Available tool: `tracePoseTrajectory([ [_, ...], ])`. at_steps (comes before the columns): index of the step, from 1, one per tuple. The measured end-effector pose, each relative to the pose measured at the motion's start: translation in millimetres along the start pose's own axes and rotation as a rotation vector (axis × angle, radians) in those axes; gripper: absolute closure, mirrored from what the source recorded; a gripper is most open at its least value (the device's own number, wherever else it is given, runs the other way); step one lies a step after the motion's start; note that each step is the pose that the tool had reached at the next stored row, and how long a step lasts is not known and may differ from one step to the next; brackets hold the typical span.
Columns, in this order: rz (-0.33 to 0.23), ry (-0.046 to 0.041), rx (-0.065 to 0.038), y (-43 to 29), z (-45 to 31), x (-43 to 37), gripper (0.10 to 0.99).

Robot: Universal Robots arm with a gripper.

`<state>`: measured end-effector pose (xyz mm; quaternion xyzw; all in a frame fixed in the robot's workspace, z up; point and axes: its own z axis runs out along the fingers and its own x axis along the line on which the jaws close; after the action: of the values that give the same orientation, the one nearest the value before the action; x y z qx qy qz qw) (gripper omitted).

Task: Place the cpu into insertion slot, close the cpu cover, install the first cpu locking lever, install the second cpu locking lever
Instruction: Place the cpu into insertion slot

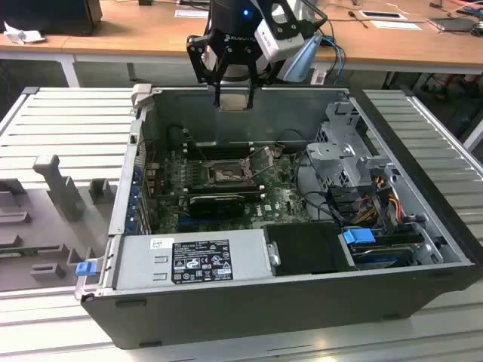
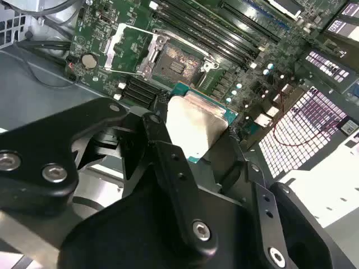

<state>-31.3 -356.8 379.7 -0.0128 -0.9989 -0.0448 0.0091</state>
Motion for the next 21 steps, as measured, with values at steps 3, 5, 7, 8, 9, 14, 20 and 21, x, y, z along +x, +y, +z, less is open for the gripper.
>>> tracePoseTrajectory([
  [3,0.024,-0.0021,-0.001,0.0,0.0,0.0,0.545],
  [5,0.027,-0.0024,0.000,0.0,0.0,0.0,0.545],
  [7,0.028,-0.0024,0.000,0.0,0.2,0.0,0.545],
  [8,0.028,-0.0025,-0.001,-0.1,0.8,0.0,0.545],
  [9,0.028,-0.0025,0.000,-0.2,1.1,0.0,0.545],
  [14,0.029,-0.0026,0.000,-0.4,2.6,0.0,0.545],
  [20,0.042,-0.0037,-0.001,-0.4,2.8,-0.1,0.545],
  [21,0.050,-0.0044,-0.001,-0.4,2.8,-0.1,0.545],
])
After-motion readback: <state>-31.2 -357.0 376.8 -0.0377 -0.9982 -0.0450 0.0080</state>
